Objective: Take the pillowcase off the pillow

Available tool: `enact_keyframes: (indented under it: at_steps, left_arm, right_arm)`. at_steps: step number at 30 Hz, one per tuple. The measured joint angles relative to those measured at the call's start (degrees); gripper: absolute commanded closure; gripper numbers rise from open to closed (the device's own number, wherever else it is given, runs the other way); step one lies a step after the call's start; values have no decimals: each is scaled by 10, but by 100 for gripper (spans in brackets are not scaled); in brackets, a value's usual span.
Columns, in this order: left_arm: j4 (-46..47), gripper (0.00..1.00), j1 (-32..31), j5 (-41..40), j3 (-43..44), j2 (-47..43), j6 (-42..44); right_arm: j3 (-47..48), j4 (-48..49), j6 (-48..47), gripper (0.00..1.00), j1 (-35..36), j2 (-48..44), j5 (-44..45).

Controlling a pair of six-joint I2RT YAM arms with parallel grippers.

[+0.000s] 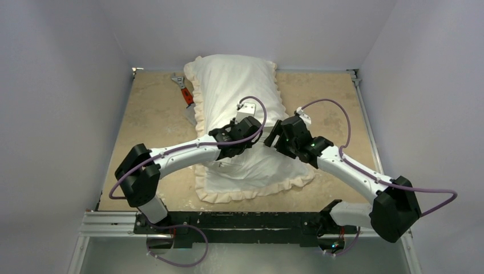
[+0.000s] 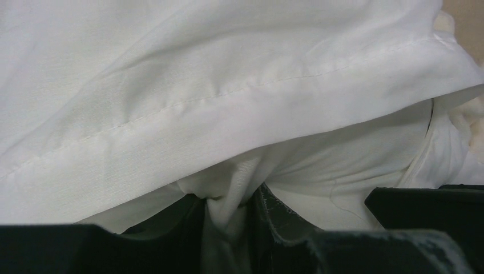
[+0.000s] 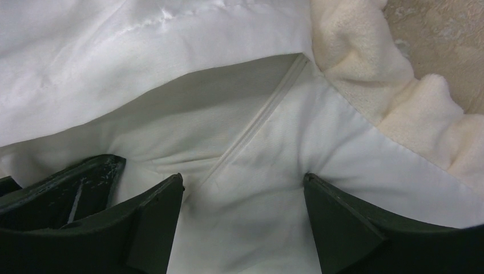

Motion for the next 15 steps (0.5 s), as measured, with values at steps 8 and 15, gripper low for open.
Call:
enact_keyframes:
  at_steps: [8, 15]
  left_arm:
    - [7, 91, 20, 15, -3, -21, 12]
    - [8, 100, 97, 39, -2, -30, 26]
  right_arm:
    - [-7, 27, -9, 49, 0, 16, -11]
    - [-8, 32, -4, 100, 0, 9, -10]
